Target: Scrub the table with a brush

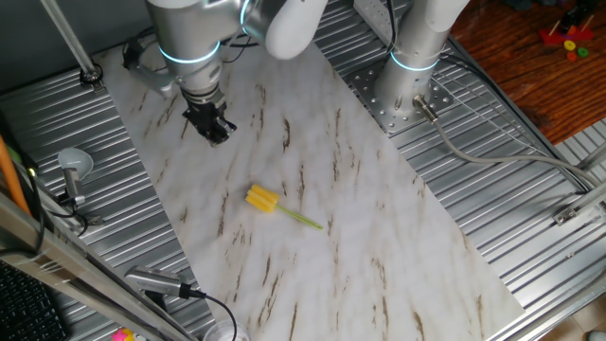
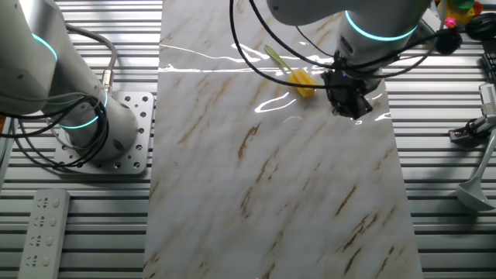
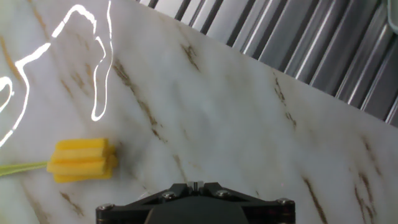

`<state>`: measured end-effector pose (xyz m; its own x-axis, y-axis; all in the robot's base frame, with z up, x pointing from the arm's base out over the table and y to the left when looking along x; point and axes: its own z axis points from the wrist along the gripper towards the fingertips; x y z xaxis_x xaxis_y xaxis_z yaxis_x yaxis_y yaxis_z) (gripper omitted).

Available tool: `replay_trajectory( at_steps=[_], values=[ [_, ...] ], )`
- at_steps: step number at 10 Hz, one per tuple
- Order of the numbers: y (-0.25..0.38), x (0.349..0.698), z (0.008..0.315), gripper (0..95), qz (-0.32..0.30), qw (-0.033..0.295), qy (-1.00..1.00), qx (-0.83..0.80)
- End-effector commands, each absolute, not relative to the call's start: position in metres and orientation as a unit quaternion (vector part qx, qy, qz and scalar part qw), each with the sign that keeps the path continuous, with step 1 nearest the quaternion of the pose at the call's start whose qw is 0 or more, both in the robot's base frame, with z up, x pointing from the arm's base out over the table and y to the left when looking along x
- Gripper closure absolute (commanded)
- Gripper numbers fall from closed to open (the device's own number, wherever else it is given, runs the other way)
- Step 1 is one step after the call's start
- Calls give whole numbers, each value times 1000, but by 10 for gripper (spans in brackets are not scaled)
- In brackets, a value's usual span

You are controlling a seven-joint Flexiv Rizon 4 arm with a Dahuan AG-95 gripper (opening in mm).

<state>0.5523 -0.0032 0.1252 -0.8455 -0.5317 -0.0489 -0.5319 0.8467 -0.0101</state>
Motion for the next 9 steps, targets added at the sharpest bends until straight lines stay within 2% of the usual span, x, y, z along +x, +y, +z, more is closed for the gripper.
replay_trajectory(
  at_steps=[1, 2, 3, 5, 6, 9],
  values=[
    [-3, 553, 125, 950, 7, 14, 951, -308],
    [-3, 553, 125, 950, 11, 14, 950, -312],
    [-3, 553, 125, 760, 20, 17, 948, -316],
    [34, 546, 124, 760, 16, 11, 948, -316],
    [46, 542, 120, 570, 19, 13, 950, -312],
    [60, 537, 116, 570, 15, 14, 948, -317]
  ],
)
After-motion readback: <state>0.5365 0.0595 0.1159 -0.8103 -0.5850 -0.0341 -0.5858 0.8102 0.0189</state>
